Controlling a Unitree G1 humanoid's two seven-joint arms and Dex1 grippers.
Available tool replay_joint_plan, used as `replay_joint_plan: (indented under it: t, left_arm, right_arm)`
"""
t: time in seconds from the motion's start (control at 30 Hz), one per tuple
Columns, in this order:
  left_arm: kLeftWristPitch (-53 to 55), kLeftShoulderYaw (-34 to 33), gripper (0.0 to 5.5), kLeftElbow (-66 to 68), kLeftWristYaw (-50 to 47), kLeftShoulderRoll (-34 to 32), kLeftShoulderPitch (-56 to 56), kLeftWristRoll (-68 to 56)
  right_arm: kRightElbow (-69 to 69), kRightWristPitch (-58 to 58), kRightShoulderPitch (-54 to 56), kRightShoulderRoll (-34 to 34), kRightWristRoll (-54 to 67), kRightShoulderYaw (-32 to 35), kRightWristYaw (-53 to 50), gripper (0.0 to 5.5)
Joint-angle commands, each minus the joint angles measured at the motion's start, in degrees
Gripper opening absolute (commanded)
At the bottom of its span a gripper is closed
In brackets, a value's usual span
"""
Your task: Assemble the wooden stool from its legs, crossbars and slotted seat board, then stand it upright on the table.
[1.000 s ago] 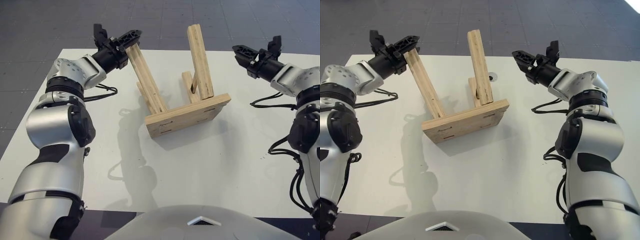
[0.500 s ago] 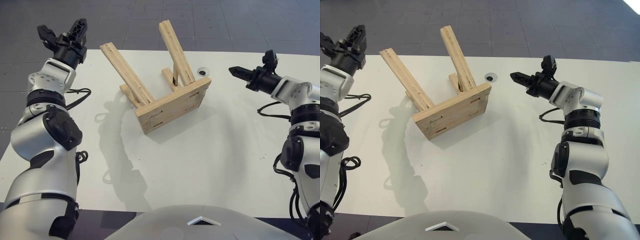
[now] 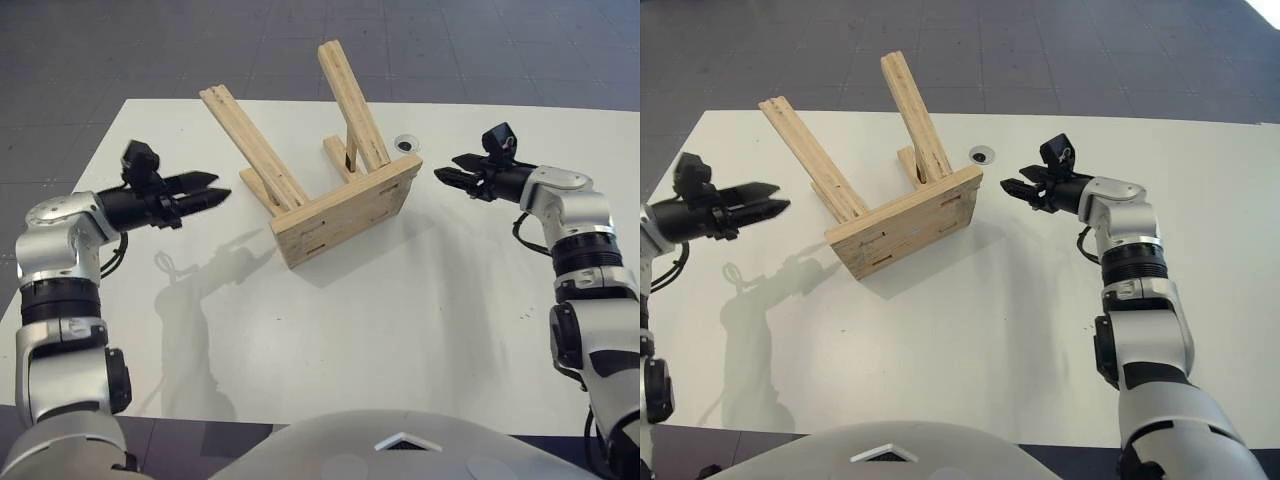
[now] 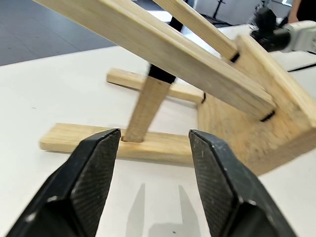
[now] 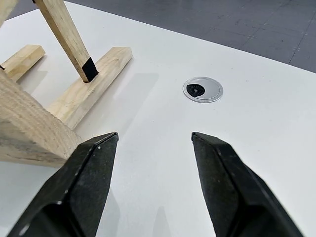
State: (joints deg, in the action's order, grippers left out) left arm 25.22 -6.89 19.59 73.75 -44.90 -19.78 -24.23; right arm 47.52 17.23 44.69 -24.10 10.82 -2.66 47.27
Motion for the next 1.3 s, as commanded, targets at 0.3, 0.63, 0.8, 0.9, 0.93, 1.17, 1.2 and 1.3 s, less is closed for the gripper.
replay_joint_plan:
  t: [0.3, 0.63, 0.8, 0.9, 0.93, 1.17, 1.2, 1.3]
  left_arm:
    - [3.9, 10.8, 2.56, -12.9, -12.8, 6.6, 4.6, 6.8]
    - [0.0, 13.8, 2.56, -6.7, -9.7, 7.7, 0.5, 9.6]
    - [-2.9, 13.1, 2.56, -3.5, -6.8, 5.3, -1.8, 10.2]
    - [-5.4, 12.1, 2.56, -1.1, -4.0, 4.2, -3.7, 9.3]
    - [-6.0, 11.7, 2.56, -0.4, -2.9, 4.2, -4.6, 8.6]
    - [-1.9, 11.1, 2.56, -3.9, 8.3, 1.6, -7.8, 2.7]
    - [-1.7, 11.1, 2.56, -4.1, 8.4, 1.8, -8.4, 2.6]
    - [-2.3, 11.7, 2.56, -3.8, 7.0, 2.9, -9.2, 3.5]
  right_arm:
    - [8.8, -9.3, 6.1, 6.5, -5.9, -3.9, 7.6, 2.75]
    - [-22.4, 2.9, -9.5, -4.1, -3.8, -5.7, 16.9, 2.75]
    - [-31.6, 8.1, -16.0, -9.1, -2.6, -1.8, 14.2, 2.75]
    - [-32.9, 9.9, -17.2, -11.9, -1.8, 0.9, 12.9, 2.75]
    - [-33.4, 10.3, -17.8, -12.9, -1.3, 1.6, 13.1, 2.75]
    - [-45.1, 17.0, -25.1, -23.8, 4.5, 3.2, 22.6, 2.75]
    - [-46.0, 17.7, -25.2, -24.5, 5.5, 3.7, 23.0, 2.75]
    - [-49.2, 19.5, -25.4, -24.8, 8.0, 3.4, 23.8, 2.75]
